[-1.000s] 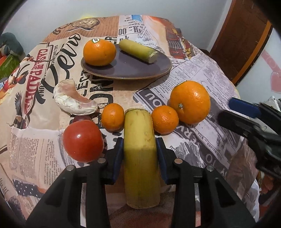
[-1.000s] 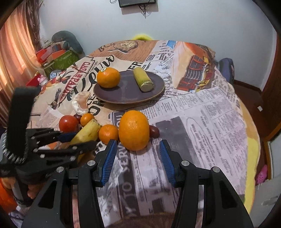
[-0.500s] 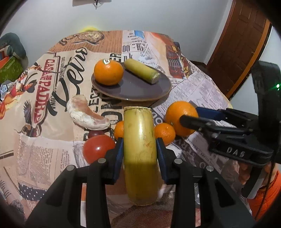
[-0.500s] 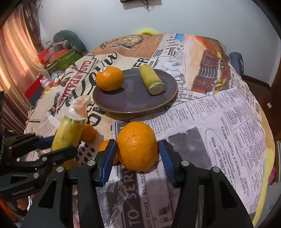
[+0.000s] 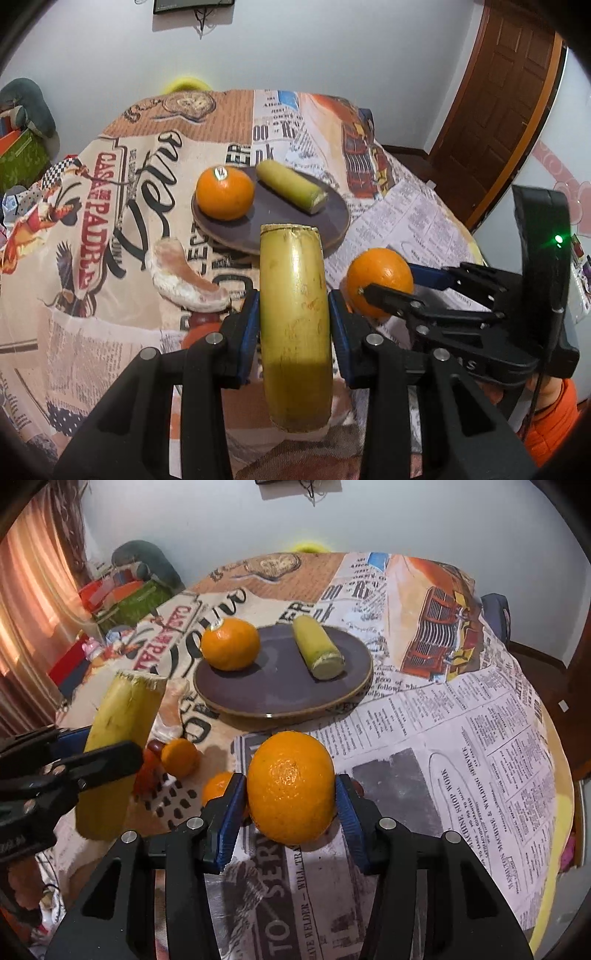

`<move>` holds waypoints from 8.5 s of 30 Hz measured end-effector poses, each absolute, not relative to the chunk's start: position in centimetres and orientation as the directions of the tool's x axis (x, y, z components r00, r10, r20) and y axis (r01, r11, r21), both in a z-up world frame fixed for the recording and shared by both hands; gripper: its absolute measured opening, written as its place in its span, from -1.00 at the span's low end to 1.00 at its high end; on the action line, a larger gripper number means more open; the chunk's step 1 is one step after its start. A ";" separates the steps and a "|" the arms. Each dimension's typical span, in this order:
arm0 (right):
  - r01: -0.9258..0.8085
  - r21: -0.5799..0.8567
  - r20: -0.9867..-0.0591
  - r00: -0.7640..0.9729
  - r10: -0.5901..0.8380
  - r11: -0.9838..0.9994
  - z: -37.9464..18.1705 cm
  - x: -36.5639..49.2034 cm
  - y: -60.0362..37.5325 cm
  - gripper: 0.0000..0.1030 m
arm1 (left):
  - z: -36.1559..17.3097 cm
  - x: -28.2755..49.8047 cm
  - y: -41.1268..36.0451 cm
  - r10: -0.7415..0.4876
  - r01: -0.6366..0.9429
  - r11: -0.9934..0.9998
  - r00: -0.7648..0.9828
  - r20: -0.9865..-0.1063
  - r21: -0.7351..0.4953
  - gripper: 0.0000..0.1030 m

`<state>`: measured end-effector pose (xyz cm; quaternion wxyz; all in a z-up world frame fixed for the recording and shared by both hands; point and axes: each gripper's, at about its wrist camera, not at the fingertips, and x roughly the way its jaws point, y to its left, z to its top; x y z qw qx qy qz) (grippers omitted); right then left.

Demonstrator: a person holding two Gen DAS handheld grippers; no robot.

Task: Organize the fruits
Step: 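Carry the cylinder and large orange to the plate with both tools, then lower both items onto the plate and open both tools, then grasp the red tomato with the left tool while the right tool grasps a tangerine, then carry the tomato and tangerine onto the plate with both tools, then open both tools to release the tomato and tangerine on the plate, then grasp the peeled banana piece with the left tool while the right tool grasps a small tangerine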

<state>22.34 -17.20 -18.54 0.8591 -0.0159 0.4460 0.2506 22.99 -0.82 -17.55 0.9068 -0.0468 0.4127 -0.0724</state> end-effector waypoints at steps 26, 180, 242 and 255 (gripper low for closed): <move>-0.396 0.203 -0.645 0.634 0.427 0.895 -13.1 28.3 -20.0 -0.12 | -16.1 32.9 -0.9 -0.160 0.080 0.986 0.692 -0.704 -0.145 -0.30; -0.429 0.101 -0.661 0.645 0.383 0.898 -12.8 21.7 -16.3 -0.36 | -15.5 24.7 3.0 -0.107 0.038 0.993 0.714 -0.692 -0.113 -0.09; -0.426 0.035 -0.779 0.555 0.291 0.904 -19.6 23.6 -18.3 0.18 | -23.7 29.5 4.2 0.034 -0.087 0.996 0.581 -0.813 -0.020 0.80; -0.410 0.119 -0.817 0.478 0.324 0.904 -22.3 24.1 -18.6 -0.35 | -24.1 27.7 7.9 -0.048 -0.079 0.990 0.576 -0.816 -0.114 0.16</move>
